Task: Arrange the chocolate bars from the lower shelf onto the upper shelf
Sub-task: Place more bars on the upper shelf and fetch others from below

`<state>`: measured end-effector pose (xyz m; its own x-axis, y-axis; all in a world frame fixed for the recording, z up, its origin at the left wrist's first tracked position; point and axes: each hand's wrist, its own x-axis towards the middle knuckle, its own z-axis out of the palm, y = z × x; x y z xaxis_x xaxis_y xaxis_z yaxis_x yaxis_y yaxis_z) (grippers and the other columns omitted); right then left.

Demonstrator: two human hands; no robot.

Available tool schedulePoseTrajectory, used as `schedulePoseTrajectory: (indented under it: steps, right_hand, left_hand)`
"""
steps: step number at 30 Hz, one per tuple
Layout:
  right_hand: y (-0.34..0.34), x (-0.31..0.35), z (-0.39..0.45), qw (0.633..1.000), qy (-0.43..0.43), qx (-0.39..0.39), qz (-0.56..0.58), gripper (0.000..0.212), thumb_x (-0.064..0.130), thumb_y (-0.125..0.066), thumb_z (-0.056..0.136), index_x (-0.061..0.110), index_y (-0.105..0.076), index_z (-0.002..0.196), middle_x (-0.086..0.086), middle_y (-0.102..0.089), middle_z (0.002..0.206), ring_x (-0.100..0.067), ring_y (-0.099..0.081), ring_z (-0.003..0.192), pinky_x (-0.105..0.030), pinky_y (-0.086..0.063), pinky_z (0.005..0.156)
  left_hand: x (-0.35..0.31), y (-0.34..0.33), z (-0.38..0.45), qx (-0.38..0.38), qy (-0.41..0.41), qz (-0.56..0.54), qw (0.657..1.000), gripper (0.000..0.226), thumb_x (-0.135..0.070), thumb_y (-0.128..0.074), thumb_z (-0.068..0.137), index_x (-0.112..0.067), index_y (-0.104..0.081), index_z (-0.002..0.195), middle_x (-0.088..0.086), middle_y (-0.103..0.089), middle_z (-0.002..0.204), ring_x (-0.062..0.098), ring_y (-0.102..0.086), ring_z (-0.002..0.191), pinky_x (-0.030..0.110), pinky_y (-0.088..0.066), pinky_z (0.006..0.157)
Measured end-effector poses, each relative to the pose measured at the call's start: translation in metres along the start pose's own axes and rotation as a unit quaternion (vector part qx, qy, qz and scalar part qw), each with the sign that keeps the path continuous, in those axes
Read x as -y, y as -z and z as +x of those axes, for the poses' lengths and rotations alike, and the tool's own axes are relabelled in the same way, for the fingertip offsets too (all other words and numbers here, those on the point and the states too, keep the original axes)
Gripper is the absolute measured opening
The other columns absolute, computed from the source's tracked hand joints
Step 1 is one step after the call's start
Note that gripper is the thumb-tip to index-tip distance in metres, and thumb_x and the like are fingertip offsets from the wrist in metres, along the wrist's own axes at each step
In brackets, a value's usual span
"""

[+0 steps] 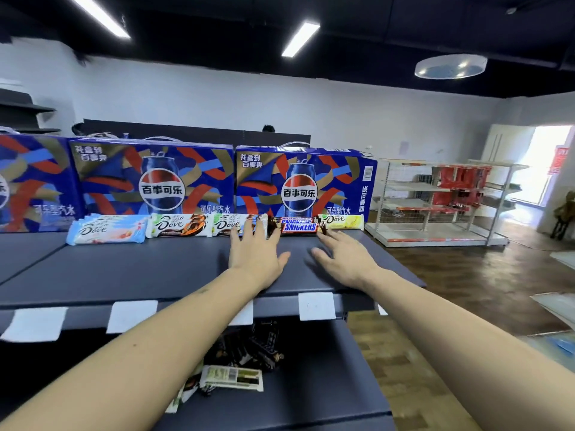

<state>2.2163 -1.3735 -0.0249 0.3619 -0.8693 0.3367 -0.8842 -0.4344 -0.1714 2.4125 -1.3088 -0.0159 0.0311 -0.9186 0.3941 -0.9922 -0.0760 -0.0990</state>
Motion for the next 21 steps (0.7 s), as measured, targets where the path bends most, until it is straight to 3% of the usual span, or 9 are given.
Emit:
schedulePoseTrajectory:
  steps: [5, 9, 13, 17, 21]
  right_hand:
    - [0.008, 0.038, -0.06, 0.998, 0.034, -0.033, 0.029, 0.061, 0.055, -0.038, 0.097, 0.026, -0.033, 0.151, -0.003, -0.027, 0.159, -0.023, -0.02, 0.148, -0.042, -0.016, 0.12]
    - [0.009, 0.062, -0.124, 0.989, 0.069, -0.102, 0.078, 0.059, 0.052, -0.043, 0.096, 0.025, -0.038, 0.148, -0.002, -0.035, 0.156, -0.022, -0.026, 0.145, -0.04, -0.019, 0.119]
    - [-0.007, 0.08, -0.195, 0.982, 0.106, -0.109, 0.115, 0.054, 0.042, -0.05, 0.097, 0.02, -0.043, 0.146, -0.003, -0.04, 0.152, -0.019, -0.031, 0.142, -0.033, -0.023, 0.118]
    - [-0.037, 0.094, -0.248, 0.984, 0.102, -0.038, 0.142, 0.056, 0.042, -0.051, 0.097, 0.021, -0.04, 0.148, -0.001, -0.037, 0.154, -0.017, -0.029, 0.143, -0.028, -0.022, 0.115]
    - [-0.076, 0.102, -0.28, 0.982, 0.074, 0.07, 0.156, 0.06, 0.046, -0.048, 0.097, 0.023, -0.032, 0.151, 0.001, -0.03, 0.157, -0.017, -0.023, 0.145, -0.034, -0.025, 0.117]
  left_hand:
    - [-0.01, 0.023, -0.064, -0.025, -0.001, 0.013, 1.0, 0.06, -0.055, -0.025, 0.099, -0.026, -0.023, 0.151, 0.013, -0.019, 0.158, 0.033, -0.008, 0.146, 0.055, -0.009, 0.116]
    - [-0.019, 0.037, -0.132, -0.056, 0.001, 0.005, 0.998, 0.061, -0.055, -0.03, 0.097, -0.024, -0.026, 0.15, 0.011, -0.027, 0.155, 0.031, -0.018, 0.144, 0.05, -0.014, 0.115]
    - [-0.02, 0.035, -0.205, -0.061, -0.008, 0.016, 0.998, 0.061, -0.055, -0.036, 0.094, -0.023, -0.033, 0.146, 0.009, -0.037, 0.148, 0.028, -0.03, 0.136, 0.045, -0.025, 0.111]
    - [-0.011, 0.016, -0.273, -0.014, 0.004, -0.016, 1.0, 0.061, -0.052, -0.041, 0.095, -0.022, -0.033, 0.147, 0.008, -0.04, 0.145, 0.027, -0.034, 0.135, 0.041, -0.029, 0.11]
    - [0.005, -0.014, -0.326, 0.044, 0.019, -0.048, 0.998, 0.06, -0.05, -0.045, 0.094, -0.023, -0.033, 0.146, 0.005, -0.041, 0.143, 0.024, -0.037, 0.131, 0.037, -0.036, 0.105]
